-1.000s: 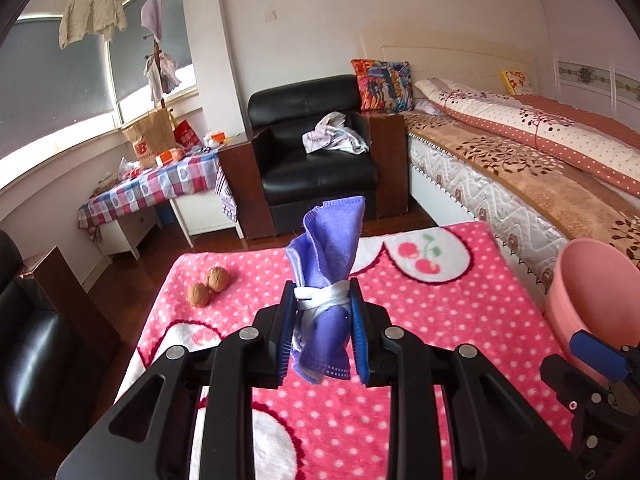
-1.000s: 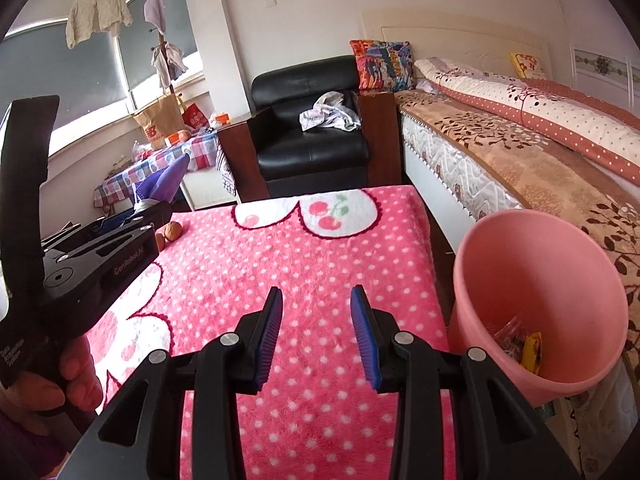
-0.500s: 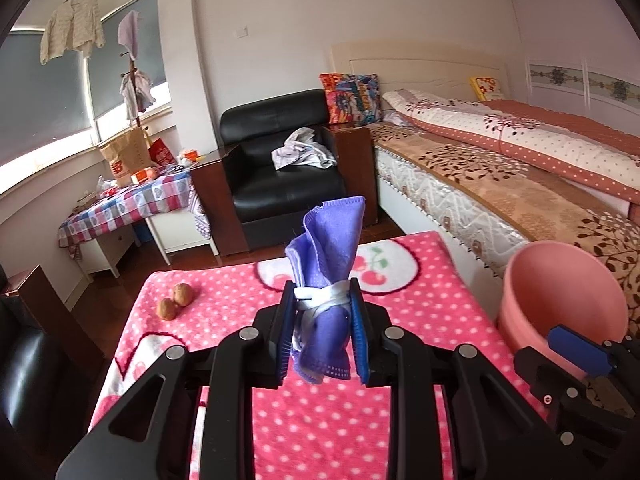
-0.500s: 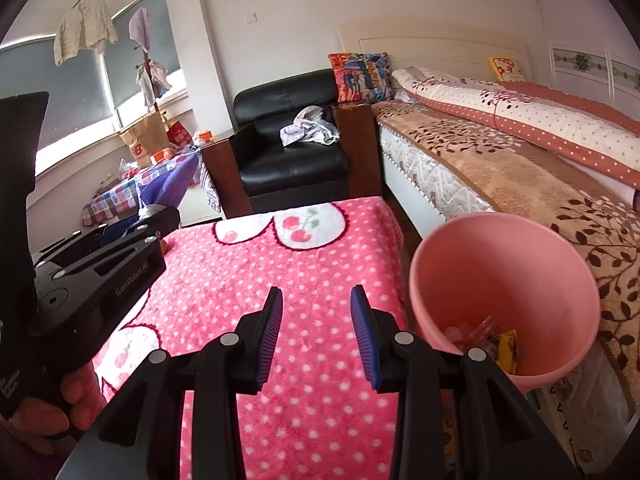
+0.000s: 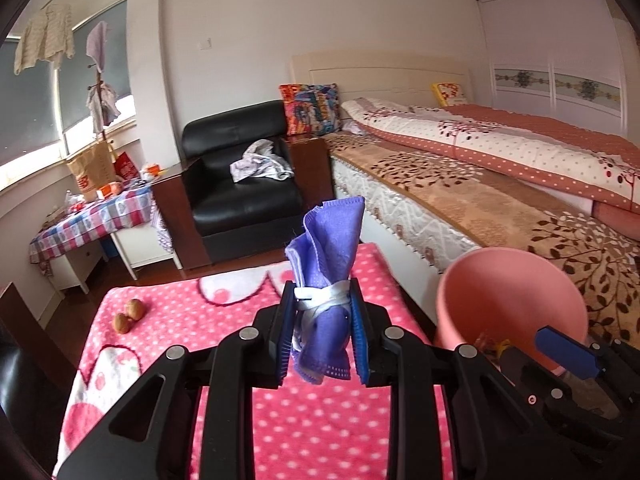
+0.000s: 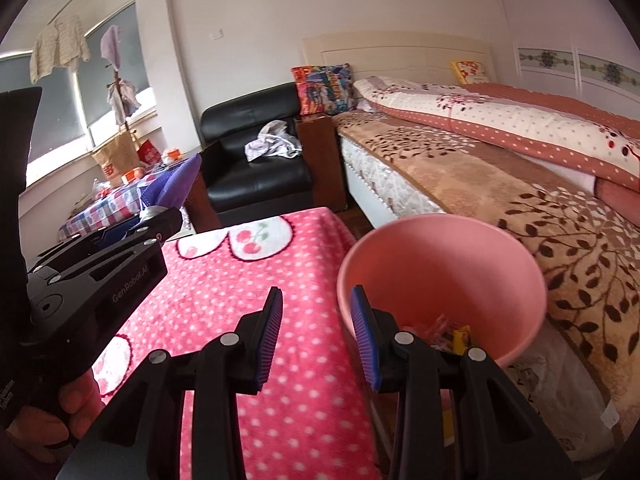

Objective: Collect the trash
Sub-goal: 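Lift the purple cloth bundle with the left tool and carry it toward the bucket, then open the left tool over the pink bucket to drop the purple cloth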

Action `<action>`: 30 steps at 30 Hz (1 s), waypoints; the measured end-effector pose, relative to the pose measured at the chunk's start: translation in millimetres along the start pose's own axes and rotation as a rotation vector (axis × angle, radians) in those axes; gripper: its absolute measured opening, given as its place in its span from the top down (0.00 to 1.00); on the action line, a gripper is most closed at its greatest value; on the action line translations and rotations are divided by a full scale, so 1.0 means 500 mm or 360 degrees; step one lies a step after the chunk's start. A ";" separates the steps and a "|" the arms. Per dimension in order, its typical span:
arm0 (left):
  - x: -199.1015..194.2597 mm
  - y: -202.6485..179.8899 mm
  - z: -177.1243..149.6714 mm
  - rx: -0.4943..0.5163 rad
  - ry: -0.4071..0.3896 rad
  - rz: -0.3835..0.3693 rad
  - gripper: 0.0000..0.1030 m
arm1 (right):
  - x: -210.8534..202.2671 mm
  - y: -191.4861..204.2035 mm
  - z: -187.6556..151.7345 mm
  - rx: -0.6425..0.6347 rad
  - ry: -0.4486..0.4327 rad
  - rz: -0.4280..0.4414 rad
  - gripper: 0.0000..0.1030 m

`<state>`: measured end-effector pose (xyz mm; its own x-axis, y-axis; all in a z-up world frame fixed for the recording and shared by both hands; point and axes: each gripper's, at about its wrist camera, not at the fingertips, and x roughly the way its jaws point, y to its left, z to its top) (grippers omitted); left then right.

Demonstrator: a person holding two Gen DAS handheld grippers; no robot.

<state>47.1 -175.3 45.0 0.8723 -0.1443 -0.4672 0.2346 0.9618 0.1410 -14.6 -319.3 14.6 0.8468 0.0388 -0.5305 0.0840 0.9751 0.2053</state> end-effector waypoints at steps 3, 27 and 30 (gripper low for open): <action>0.002 -0.023 0.002 0.0018 -0.0006 -0.0034 0.76 | -0.006 -0.027 -0.002 0.0030 -0.0002 -0.0037 0.66; 0.057 -0.169 -0.003 0.0106 0.0001 -0.0320 0.76 | -0.012 -0.159 0.003 0.0163 -0.0019 -0.0263 0.66; 0.068 -0.183 -0.006 0.0116 0.0024 -0.0354 0.76 | -0.008 -0.169 0.000 0.0173 -0.0009 -0.0286 0.66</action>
<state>53.7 -267.5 13.6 0.7891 -0.3470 -0.5069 0.4513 0.8873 0.0953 -25.0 -401.9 -0.5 0.8160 -0.1349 -0.5620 0.2898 0.9368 0.1959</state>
